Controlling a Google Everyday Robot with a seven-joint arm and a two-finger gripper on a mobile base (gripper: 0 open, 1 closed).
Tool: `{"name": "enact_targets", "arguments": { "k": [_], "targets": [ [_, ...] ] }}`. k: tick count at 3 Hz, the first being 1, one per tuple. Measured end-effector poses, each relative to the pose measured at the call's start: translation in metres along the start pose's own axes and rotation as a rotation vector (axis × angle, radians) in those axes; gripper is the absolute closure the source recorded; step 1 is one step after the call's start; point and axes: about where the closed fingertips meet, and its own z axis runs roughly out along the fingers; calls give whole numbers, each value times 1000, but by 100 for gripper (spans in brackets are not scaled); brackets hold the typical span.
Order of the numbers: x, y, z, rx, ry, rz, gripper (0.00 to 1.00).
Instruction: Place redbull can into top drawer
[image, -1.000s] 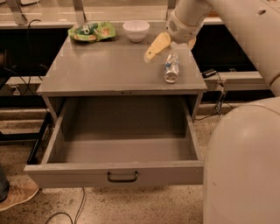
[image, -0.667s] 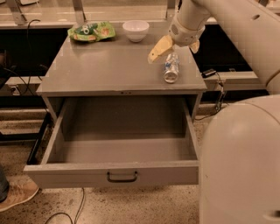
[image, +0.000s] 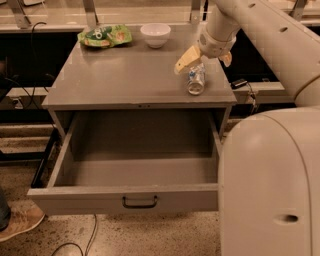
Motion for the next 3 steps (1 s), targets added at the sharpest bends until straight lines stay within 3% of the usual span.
{"name": "enact_targets", "arguments": {
  "k": [1,2,3],
  "targets": [
    [-6,0,12,5,9,8,9],
    [-9,4,25,9,27,2,27],
    [-12,18,39,-4,49,-32,58]
  ]
}}
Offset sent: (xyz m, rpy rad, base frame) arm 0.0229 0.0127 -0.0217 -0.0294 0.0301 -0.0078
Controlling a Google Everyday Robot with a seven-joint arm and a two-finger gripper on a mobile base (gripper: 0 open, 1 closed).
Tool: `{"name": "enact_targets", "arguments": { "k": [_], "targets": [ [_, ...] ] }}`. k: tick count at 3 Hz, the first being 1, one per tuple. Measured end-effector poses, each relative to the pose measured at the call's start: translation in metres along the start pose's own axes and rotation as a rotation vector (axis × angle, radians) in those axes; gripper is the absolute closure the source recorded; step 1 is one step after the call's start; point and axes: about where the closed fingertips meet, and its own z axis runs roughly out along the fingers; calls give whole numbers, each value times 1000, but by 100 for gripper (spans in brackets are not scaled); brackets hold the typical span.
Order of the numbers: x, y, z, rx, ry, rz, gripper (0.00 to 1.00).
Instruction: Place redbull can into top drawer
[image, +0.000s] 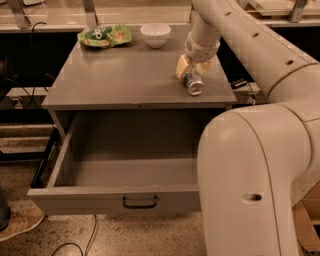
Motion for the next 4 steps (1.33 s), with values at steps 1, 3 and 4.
{"name": "enact_targets", "arguments": {
  "k": [1,3,4],
  "targets": [
    [-1,9,4,-14,5,-26,81],
    [33,57,-83,-120,-168,-271,100],
    [45,70,-86,-127,-154,-305,100]
  ]
}}
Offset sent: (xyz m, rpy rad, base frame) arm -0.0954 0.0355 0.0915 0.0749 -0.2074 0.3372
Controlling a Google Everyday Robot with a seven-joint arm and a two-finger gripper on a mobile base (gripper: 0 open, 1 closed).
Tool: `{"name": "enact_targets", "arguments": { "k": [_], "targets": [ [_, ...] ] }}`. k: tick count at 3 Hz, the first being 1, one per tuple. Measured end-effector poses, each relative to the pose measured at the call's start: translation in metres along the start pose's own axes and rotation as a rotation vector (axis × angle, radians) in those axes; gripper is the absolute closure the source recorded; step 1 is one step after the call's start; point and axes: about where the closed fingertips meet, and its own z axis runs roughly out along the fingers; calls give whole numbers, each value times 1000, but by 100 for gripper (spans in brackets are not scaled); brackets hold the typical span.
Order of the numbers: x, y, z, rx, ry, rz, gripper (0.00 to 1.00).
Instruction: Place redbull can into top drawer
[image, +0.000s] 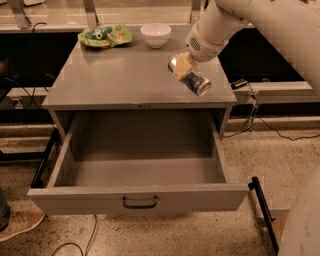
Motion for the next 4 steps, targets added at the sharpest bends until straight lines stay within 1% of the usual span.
{"name": "enact_targets", "arguments": {
  "k": [1,2,3,4],
  "targets": [
    [0,0,0,0,0,0,100],
    [12,18,2,-6,18,-44,100],
    [37,64,5,-32,38,-140,100],
    [88,124,40,-105,107,-238,100]
  ]
}}
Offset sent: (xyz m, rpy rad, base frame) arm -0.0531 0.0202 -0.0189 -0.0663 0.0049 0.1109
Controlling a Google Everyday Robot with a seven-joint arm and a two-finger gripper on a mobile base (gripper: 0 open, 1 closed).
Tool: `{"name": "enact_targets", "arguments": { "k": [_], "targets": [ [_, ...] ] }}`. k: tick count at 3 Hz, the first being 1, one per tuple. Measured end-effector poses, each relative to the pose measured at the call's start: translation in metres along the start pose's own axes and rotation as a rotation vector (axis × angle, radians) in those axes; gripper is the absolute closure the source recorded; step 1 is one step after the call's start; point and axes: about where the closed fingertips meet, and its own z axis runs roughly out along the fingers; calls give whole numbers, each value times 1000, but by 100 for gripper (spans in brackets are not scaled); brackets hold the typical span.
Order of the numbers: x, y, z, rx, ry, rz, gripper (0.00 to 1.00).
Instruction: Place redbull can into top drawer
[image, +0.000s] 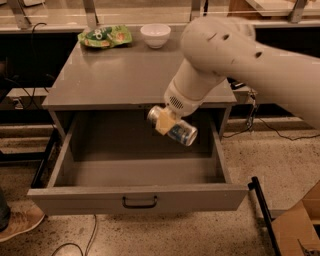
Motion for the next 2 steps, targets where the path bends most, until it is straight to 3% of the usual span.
{"name": "enact_targets", "arguments": {
  "k": [1,2],
  "targets": [
    [6,0,4,-4,16,5,100],
    [7,5,27,-24,36,-1,100]
  ]
}}
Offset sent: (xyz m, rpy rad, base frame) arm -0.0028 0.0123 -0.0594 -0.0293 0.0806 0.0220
